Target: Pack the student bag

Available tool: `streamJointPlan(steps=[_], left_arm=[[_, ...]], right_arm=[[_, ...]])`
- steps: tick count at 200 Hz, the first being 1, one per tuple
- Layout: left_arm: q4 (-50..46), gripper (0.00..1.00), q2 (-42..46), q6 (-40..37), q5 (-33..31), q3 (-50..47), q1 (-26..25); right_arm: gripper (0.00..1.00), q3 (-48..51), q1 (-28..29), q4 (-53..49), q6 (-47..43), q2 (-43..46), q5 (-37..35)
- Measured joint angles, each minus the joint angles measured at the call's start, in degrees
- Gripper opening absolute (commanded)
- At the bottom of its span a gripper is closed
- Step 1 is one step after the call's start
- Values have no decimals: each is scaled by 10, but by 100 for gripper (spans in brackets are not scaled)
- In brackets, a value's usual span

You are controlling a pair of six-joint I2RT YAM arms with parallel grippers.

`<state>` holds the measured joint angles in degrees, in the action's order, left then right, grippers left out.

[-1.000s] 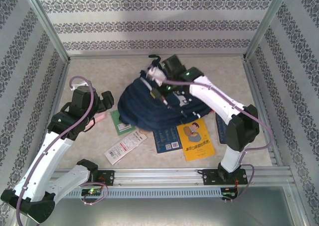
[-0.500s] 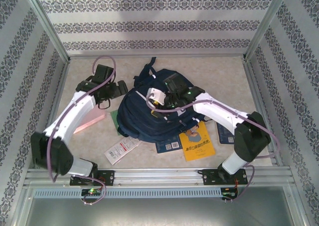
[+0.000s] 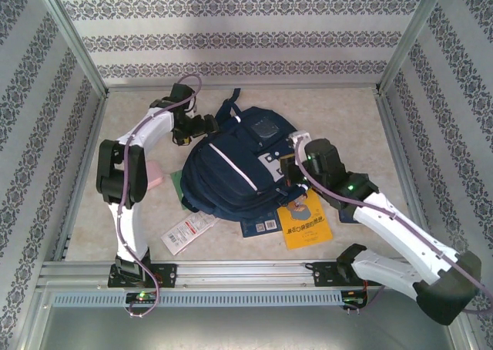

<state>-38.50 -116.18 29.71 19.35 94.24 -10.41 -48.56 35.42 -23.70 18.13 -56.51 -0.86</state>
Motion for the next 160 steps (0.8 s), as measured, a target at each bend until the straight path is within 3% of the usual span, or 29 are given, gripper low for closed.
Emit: streamJointPlan(steps=[36,64,115,160], left_arm=[[1,91,-41,-7,66,21,0],[2,91,-54,-8,92,23,0],[2,90,-55,-8,112,23,-1],[27,86,-50,-3,115,-1,-7]], right_arm=[[0,55,-3,-93,124,-24,4],[0,75,-3,-114,175,-97,25],[0,81,-12,-77,209,-188,48],[9,31,-82,-47,205,-291,89]])
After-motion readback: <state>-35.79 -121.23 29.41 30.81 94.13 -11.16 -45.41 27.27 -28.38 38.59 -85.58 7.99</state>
